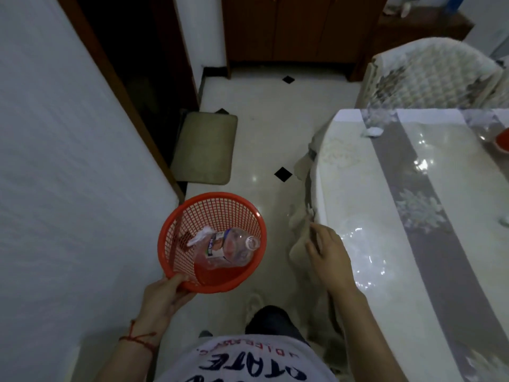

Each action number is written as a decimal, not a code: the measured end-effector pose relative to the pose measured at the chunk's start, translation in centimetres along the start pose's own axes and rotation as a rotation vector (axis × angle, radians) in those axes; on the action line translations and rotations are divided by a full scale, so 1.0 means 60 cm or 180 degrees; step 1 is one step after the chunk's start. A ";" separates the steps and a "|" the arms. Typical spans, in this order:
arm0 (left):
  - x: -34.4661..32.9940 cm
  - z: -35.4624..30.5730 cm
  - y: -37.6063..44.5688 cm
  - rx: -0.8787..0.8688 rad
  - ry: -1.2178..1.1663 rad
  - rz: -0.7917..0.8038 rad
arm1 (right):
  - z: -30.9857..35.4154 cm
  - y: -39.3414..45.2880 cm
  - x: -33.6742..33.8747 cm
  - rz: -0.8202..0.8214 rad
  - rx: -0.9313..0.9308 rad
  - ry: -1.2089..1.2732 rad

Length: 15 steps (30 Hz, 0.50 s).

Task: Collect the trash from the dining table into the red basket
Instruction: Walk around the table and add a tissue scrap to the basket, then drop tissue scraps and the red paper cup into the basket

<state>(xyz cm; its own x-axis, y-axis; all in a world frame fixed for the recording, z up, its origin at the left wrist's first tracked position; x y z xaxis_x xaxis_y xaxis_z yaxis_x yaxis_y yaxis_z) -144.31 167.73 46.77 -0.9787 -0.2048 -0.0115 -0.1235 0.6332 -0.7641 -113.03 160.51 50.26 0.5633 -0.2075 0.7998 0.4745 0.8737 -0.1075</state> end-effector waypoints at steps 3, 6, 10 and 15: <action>-0.080 -0.076 0.035 -0.0082 -0.0001 0.0137 | 0.003 0.095 0.024 -0.0064 -0.0039 0.0013; -0.152 -0.144 0.069 -0.0154 0.0040 0.0230 | 0.002 0.171 0.042 -0.0104 -0.0152 -0.0041; -0.240 -0.219 0.123 -0.0172 0.0172 0.0376 | -0.007 0.255 0.057 -0.0210 -0.0303 -0.0087; -0.351 -0.299 0.220 -0.0070 0.0443 0.0587 | -0.028 0.356 0.064 -0.0474 -0.0694 -0.0130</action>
<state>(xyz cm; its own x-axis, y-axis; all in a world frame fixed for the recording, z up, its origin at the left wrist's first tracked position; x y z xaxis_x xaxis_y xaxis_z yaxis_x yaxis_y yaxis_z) -128.29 193.78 48.48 -0.9980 0.0197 -0.0595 0.0574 0.6667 -0.7431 -99.60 177.61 50.04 0.4506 -0.3050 0.8390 0.6872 0.7184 -0.1080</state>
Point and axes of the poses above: each hand's wrist, its own y-axis towards the middle knuckle, its own x-axis out of the back of the hand, z = x × y, the point moved 2 cm from there along y, towards the middle knuckle, and after that the axes turned 2 degrees about -y, right-handed, at the moved point
